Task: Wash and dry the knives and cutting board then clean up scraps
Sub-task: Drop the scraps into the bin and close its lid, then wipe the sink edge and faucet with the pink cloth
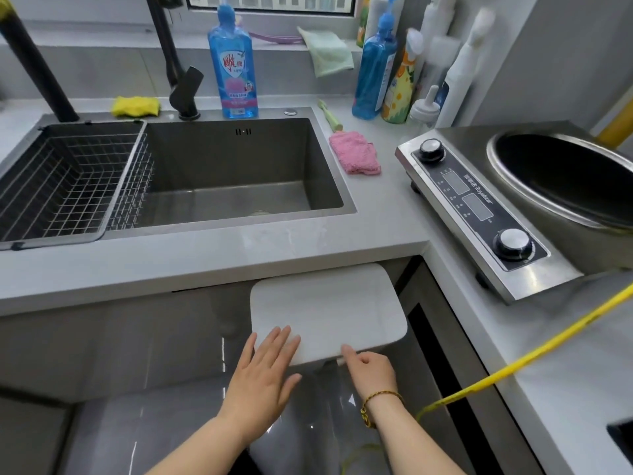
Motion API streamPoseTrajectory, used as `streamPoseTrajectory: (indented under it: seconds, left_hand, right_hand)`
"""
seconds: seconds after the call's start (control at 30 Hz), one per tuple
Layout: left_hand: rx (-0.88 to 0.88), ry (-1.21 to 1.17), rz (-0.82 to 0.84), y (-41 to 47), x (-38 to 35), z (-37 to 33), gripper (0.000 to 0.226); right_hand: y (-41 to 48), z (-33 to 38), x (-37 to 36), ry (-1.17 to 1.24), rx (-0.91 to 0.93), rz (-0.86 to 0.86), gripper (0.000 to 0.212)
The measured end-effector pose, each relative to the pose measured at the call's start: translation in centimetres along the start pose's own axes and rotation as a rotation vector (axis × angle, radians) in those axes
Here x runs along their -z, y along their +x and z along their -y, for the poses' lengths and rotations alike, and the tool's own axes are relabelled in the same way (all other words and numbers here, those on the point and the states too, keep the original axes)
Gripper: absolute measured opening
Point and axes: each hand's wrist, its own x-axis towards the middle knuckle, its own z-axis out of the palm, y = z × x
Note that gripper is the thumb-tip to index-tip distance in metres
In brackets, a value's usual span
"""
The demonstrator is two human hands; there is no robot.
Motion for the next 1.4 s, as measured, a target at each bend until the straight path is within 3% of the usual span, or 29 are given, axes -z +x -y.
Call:
streamPoseTrajectory:
  seconds: [0.13, 0.27, 0.33, 0.43, 0.6, 0.73, 0.8, 0.93, 1.07, 1.27, 1.33, 1.4]
  left_hand:
    - [0.035, -0.062, -0.213, 3.8, 2.0, 1.6, 0.05]
    - [0.084, -0.039, -0.397, 9.5, 3.6, 5.1, 0.033]
    - [0.103, -0.03, -0.421, 12.3, 4.4, 7.6, 0.036]
    - [0.138, -0.001, -0.354, 15.0, 4.8, 10.9, 0.04]
    - [0.125, -0.011, -0.268, 16.0, 3.6, 12.3, 0.039]
    - [0.195, 0.007, -0.111, 16.1, 2.9, 13.0, 0.065]
    - [0.202, -0.015, -0.053, 16.0, 3.1, 13.0, 0.067]
    - [0.191, -0.048, -0.021, 16.0, 3.0, 13.2, 0.054]
    - [0.208, -0.049, -0.029, 16.1, 3.3, 13.2, 0.053]
    - [0.212, -0.034, -0.041, 16.2, 4.0, 12.6, 0.052]
    - [0.214, -0.009, -0.049, 16.2, 4.2, 12.3, 0.052]
    - [0.218, 0.003, -0.05, 16.2, 4.3, 12.2, 0.052]
  right_hand:
    - [0.3, 2.7, 0.5, 0.063, 0.054, -0.174, 0.036]
    - [3.0, 8.2, 1.2, 0.155, 0.268, -0.243, 0.019]
    - [5.3, 11.3, 1.6, 0.129, 0.341, -0.276, 0.008]
    - [9.3, 15.5, 2.3, -0.016, 0.416, -0.328, 0.025]
    - [16.4, 22.6, 3.1, -0.254, 0.513, -0.434, 0.033]
    - [22.6, 27.5, 3.9, -0.548, 0.445, -0.365, 0.054]
    - [24.7, 28.4, 4.3, -0.695, 0.429, -0.327, 0.055]
    - [26.5, 28.3, 4.8, -0.842, 0.418, -0.331, 0.04]
    - [25.4, 27.6, 6.2, -0.886, 0.44, -0.302, 0.048]
    - [18.7, 22.3, 5.4, -1.017, 0.723, -0.135, 0.043]
    - [17.3, 20.1, 4.9, -0.97, 0.822, -0.101, 0.041]
    - [18.2, 19.7, 5.1, -0.848, 0.865, -0.116, 0.051]
